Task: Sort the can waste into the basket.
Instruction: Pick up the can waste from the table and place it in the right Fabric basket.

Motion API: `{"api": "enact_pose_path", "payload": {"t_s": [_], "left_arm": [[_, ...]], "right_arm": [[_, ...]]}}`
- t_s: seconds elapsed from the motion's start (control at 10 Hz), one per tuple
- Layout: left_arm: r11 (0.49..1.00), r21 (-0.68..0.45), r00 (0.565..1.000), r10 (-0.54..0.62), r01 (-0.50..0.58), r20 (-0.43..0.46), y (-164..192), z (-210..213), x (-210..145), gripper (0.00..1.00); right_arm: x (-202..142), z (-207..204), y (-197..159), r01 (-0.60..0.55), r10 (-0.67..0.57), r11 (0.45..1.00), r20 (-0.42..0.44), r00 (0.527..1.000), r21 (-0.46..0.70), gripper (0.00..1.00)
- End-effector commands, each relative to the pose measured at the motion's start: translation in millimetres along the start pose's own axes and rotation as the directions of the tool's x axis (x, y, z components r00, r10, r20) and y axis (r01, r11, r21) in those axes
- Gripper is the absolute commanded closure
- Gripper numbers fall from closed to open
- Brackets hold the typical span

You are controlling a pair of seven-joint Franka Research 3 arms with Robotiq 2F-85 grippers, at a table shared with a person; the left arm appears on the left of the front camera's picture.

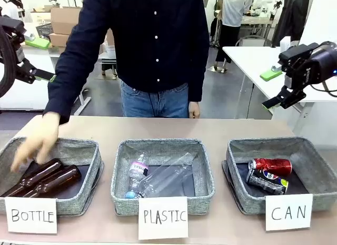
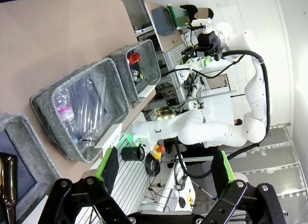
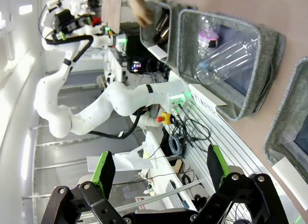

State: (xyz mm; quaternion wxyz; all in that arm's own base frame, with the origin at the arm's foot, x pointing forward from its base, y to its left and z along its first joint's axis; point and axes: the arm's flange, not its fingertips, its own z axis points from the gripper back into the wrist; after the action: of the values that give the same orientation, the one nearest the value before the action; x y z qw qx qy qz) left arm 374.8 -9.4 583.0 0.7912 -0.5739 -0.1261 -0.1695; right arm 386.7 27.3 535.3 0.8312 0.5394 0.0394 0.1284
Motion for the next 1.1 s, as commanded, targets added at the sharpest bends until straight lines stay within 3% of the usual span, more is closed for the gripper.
{"api": "enact_pose_path", "payload": {"t_s": [0.0,1.0], "left_arm": [[1.000,0.011,1.000,-0.009,0.009,-0.008,-0.4,1.0,-1.5,0.00],[1.000,0.011,1.000,-0.009,0.009,-0.008,-0.4,1.0,-1.5,0.00]], "right_arm": [[-0.9,3.6,2.8,-0.003,0.003,1.000,-0.004,1.000,-0.011,0.00],[-0.9,3.6,2.8,-0.003,0.003,1.000,-0.004,1.000,-0.011,0.00]]}}
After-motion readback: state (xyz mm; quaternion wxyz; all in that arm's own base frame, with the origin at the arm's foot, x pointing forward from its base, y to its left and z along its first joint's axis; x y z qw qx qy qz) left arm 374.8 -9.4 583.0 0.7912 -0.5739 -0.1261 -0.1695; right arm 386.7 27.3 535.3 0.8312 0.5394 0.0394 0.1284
